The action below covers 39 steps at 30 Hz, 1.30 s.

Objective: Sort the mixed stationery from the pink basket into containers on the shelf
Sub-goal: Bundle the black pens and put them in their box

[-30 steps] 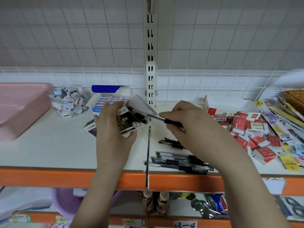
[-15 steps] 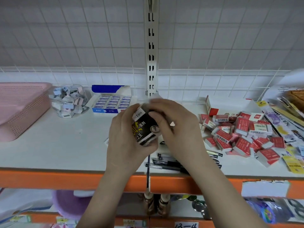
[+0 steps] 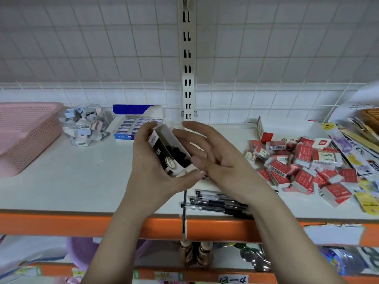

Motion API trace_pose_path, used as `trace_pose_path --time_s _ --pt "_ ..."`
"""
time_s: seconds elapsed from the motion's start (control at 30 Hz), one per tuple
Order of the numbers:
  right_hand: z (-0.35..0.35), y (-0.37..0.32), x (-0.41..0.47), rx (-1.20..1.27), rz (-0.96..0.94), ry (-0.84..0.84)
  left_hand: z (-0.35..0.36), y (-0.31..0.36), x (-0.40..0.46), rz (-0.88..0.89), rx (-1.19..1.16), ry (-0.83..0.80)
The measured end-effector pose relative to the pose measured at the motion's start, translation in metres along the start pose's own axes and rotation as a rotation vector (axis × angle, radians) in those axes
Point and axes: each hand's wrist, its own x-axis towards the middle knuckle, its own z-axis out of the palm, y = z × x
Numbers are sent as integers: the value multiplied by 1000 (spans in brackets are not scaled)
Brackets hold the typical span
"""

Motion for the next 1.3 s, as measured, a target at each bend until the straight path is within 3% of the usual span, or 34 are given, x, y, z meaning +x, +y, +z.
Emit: trace_pose_path --time_s 0.1,0.2,0.3,0.4,0.47,0.5,0.67,0.8,0.93,1.07,1.2,1.3 --pt "-12 -6 -1 -17 34 -13 2 5 -3 1 25 -17" --pt "-26 -17 -6 -132 72 129 2 14 -5 12 100 43" --pt "-48 -25 -17 -529 159 280 -8 15 -3 23 274 52" --pt "-64 -25 -29 -980 551 46 -18 6 0 17 410 71" --pt "-63 -18 -33 -1082 820 -96 -22 0 0 16 482 73" --pt "-59 -13 -33 -1111 866 -110 -23 -2 0 9 498 72" --pt "-51 4 -25 -1100 806 -22 -21 -3 -4 37 570 67" --pt "-50 4 -20 -1072 875 -167 -19 -1 -3 78 620 76" --pt "-49 6 -22 -1118 806 -221 -18 0 -2 82 594 73" --pt "-48 8 -25 -1124 719 -99 -19 -3 -3 87 611 79" --pt "-49 5 -26 -1129 705 -78 -21 -1 -3 81 598 83" --pt "-50 4 -33 -1228 633 114 -23 -1 -4 68 572 91"
